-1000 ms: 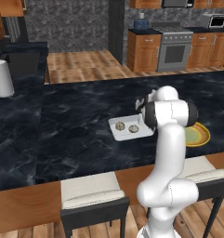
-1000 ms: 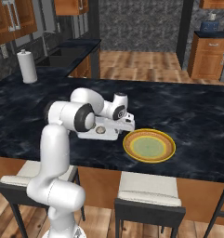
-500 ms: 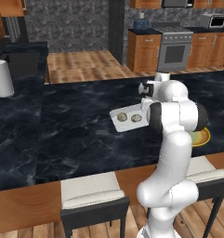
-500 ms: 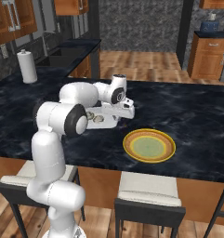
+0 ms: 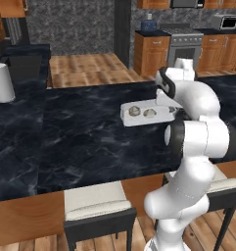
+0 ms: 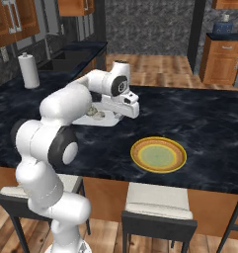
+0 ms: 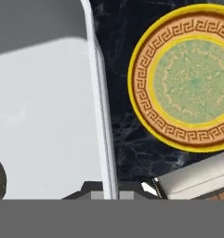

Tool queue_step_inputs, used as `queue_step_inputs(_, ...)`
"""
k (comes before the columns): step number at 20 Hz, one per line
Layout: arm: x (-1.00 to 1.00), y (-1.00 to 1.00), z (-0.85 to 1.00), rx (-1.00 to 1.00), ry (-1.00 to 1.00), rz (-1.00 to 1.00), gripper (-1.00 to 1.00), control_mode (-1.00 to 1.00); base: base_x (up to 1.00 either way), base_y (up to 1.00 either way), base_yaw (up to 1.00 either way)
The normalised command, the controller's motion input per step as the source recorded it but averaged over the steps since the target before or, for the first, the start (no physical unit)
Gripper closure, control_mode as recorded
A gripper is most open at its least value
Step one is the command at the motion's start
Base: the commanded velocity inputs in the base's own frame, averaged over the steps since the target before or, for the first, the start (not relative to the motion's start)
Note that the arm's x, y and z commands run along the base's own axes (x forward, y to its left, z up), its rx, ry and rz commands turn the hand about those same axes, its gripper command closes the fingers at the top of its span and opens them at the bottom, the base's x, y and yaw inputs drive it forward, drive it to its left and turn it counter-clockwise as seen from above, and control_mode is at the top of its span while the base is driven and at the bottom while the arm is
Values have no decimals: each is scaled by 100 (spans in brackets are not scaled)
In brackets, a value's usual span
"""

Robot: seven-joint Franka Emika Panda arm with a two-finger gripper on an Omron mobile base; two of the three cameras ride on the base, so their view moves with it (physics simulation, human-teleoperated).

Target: Place two dumplings into each of the tupperware containers and then place the containers in the fridge.

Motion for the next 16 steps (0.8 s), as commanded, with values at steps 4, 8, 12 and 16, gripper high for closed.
queue_step_inputs(4, -81, 45, 63, 5, 0, -44, 100, -100, 0, 0, 0)
queue_step_inputs(8, -92, 32, 53, 11, -6, -49, 100, -100, 0, 0, 0)
queue_step_inputs(12, -100, 46, 47, 6, -14, -47, 100, -100, 0, 0, 0)
queue_step_inputs(16, -100, 89, 37, 0, -19, -47, 100, -100, 0, 0, 0)
